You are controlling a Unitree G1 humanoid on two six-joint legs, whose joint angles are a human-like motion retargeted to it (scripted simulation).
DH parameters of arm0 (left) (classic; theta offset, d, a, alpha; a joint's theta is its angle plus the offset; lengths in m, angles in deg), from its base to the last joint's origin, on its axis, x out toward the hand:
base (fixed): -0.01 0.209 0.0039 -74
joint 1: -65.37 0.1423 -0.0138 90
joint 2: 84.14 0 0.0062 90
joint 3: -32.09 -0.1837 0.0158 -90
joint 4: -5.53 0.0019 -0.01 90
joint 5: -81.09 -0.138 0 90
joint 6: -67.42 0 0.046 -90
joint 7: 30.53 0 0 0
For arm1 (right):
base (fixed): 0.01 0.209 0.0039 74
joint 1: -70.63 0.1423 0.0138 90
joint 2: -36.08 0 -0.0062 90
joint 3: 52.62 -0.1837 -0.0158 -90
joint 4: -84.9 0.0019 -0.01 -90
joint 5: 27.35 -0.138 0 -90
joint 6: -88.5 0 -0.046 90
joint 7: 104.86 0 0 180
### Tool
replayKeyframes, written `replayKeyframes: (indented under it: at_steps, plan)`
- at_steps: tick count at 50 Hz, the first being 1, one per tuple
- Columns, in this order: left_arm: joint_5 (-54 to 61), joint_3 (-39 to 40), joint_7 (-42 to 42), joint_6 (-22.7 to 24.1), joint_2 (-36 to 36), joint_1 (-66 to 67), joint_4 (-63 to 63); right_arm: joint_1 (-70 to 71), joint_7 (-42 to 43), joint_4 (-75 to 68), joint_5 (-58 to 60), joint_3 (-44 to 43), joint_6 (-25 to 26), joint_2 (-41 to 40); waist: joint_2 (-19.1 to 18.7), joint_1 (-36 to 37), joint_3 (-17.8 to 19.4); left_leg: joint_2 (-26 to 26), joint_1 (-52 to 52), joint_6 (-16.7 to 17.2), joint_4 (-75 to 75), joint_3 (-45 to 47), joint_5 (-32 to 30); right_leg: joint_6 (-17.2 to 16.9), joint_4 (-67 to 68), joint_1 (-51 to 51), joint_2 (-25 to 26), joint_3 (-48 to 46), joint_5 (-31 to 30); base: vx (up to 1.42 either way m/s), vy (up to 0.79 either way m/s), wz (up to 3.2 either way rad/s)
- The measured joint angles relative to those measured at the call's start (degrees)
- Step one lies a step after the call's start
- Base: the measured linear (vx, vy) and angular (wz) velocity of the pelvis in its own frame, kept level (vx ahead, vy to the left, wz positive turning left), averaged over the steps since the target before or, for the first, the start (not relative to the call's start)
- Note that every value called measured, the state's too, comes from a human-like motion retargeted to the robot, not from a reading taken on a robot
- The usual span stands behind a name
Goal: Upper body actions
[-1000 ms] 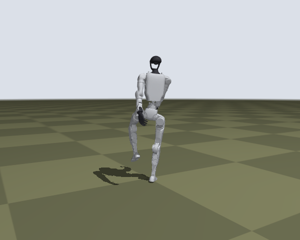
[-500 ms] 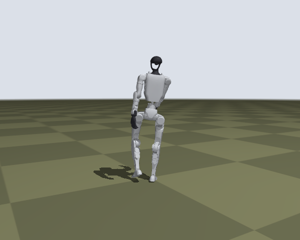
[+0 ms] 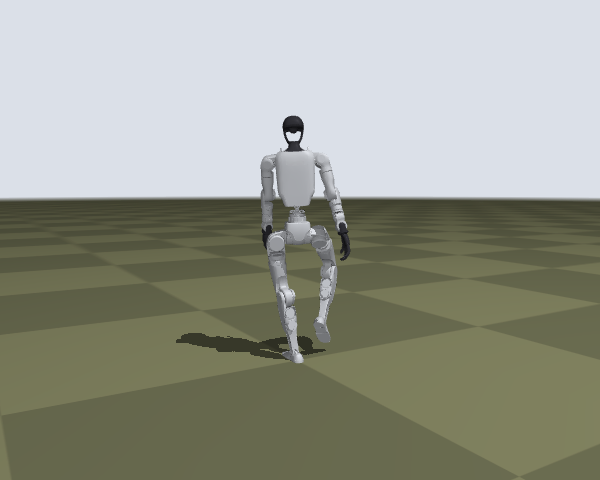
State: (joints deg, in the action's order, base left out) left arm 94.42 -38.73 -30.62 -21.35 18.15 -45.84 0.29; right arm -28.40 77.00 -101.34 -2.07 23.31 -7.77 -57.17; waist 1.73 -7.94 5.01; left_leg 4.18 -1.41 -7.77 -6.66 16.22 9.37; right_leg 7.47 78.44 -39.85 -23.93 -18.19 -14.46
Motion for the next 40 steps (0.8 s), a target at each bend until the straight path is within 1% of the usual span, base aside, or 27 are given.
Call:
replayKeyframes:
  at_steps: [3, 5, 8, 10, 12, 15, 22, 26, 28, 30, 32, 35, 38, 40]
  plan:
    - [-1.8, -3.2, 1.5, 1.8, 0.0, -5.1, -7.4, -5.5, -3.2, -1.2, 4.0, -1.5, 7.2, 3.1, -0.6, -5.1, 2.7, -0.5, -1.1, -0.7, 0.4, -3.6, -1.2, -1.5, 7.2, -9.0, 1.6, 1.6, 2.4, 0.01, -0.05, 1.05]
    - [-4.8, -5.0, 3.2, 2.0, -0.7, -8.0, -11.4, -9.6, -3.8, -1.2, 5.3, -2.1, 10.3, 4.3, -1.5, -7.9, 3.5, -1.8, -1.1, -0.6, 0.0, -5.9, -1.6, -2.0, 8.5, -13.1, 2.9, 0.8, 3.5, 0.07, -0.12, 0.9]
    - [-10.0, -6.9, 7.3, 1.4, -2.0, -11.6, -14.6, -14.1, -2.1, -1.2, 3.3, -3.6, 13.1, 5.2, -1.8, -9.3, 3.9, -2.6, -0.9, -0.4, -0.6, -6.9, -1.8, -1.4, 6.6, -16.0, 3.3, -0.6, 5.0, 0.09, -0.08, 0.3]
    - [-11.5, -8.1, 9.5, 1.5, -2.7, -13.1, -15.5, -15.6, -1.1, -1.2, 0.5, -4.6, 13.4, 5.0, -1.5, -9.1, 4.1, -2.9, -1.1, -0.1, -0.7, -6.6, -1.9, -0.9, 3.8, -15.8, 4.3, -0.8, 5.5, 0.08, -0.1, -0.14]
    - [-11.0, -8.7, 10.4, 1.9, -2.8, -13.6, -15.7, -15.7, -0.7, -1.2, -1.9, -5.5, 12.2, 4.3, -1.3, -8.7, 3.9, -3.4, -1.2, 0.2, -0.5, -6.0, -2.0, -1.3, -0.1, -13.7, 5.7, -0.8, 5.3, 0.05, -0.1, -0.31]
    - [-9.7, -8.4, 9.1, 2.9, -2.6, -12.9, -14.8, -13.9, -1.6, -1.2, -3.5, -5.7, 10.0, 2.8, -1.1, -7.5, 2.9, -3.9, -1.3, 0.9, 0.3, -4.5, -2.3, -3.5, -6.5, -8.5, 7.8, -1.0, 4.2, 0.04, -0.06, -0.5]
    - [-6.3, -8.5, 5.8, 2.2, 0.3, -7.0, -8.3, -5.2, -5.4, -1.2, -1.2, -2.9, 3.6, -0.7, -1.8, -1.2, -0.9, -4.9, -1.4, 2.5, 1.6, 0.8, -2.2, -9.0, -24.4, 10.1, 14.5, 0.4, -0.5, 0.04, -0.01, -0.7]
    - [-5.1, -7.7, 3.8, 1.6, 1.7, -2.4, -4.8, -0.6, -5.6, 0.0, -2.3, -1.2, 1.0, -2.2, -2.0, 2.5, -3.7, -4.9, -1.2, 3.4, 1.7, 3.4, -1.8, -12.8, -37.8, 21.0, 19.7, 6.4, -3.6, 0.02, 0.0, -0.6]
    - [-5.3, -7.7, 3.0, 1.2, 2.2, 0.0, -3.5, 1.7, -4.9, 0.3, -3.8, 0.2, 0.5, -2.6, -1.9, 4.0, -5.0, -4.5, -1.1, 3.7, 1.8, 4.4, -1.6, -13.7, -45.0, 26.0, 21.2, 9.1, -4.5, -0.04, -0.04, -0.37]
    - [-5.7, -7.8, 2.3, 0.8, 2.4, 2.3, -2.4, 4.1, -3.7, 0.2, -5.6, 2.0, 0.2, -2.9, -1.4, 5.0, -6.3, -3.7, -0.8, 4.1, 1.8, 4.8, -1.5, -13.9, -52.5, 30.6, 21.5, 9.9, -2.5, -0.07, -0.04, -0.18]
    - [-6.3, -7.4, 1.8, 0.3, 2.5, 4.7, -1.2, 6.9, -2.4, -0.6, -7.0, 4.2, 0.4, -3.1, -0.7, 6.0, -7.6, -2.7, -0.6, 4.5, 1.7, 5.3, -1.3, -12.9, -59.1, 34.5, 20.9, 6.6, 4.4, -0.1, -0.04, -0.13]
    - [-6.9, -6.9, 1.4, -0.2, 2.2, 8.5, 1.0, 11.1, -1.6, -1.2, -9.0, 8.9, 2.3, -4.1, 0.1, 8.4, -8.8, -1.8, -1.2, 5.3, 1.7, 6.8, -0.6, -10.6, -65.9, 37.7, 21.1, 4.1, 12.2, -0.1, 0.0, -0.39]
    - [-6.4, -6.4, 0.4, -1.7, 1.3, 13.1, 3.3, 15.4, -2.2, -1.2, -8.7, 13.5, 4.0, -5.8, 0.5, 11.3, -9.8, -2.4, -1.1, 6.7, -0.9, 9.2, 0.0, -9.6, -69.0, 38.4, 21.1, 4.1, 13.6, -0.13, 0.01, -0.67]
    - [-5.9, -4.7, -1.1, -3.5, 0.8, 16.6, 4.0, 19.3, -3.6, -1.2, -7.0, 15.1, 4.8, -7.5, 0.7, 12.8, -9.3, -3.9, 0.1, 7.9, -5.6, 11.0, -2.4, -9.2, -68.7, 38.0, 21.4, 7.1, 13.4, -0.3, -0.08, -0.53]
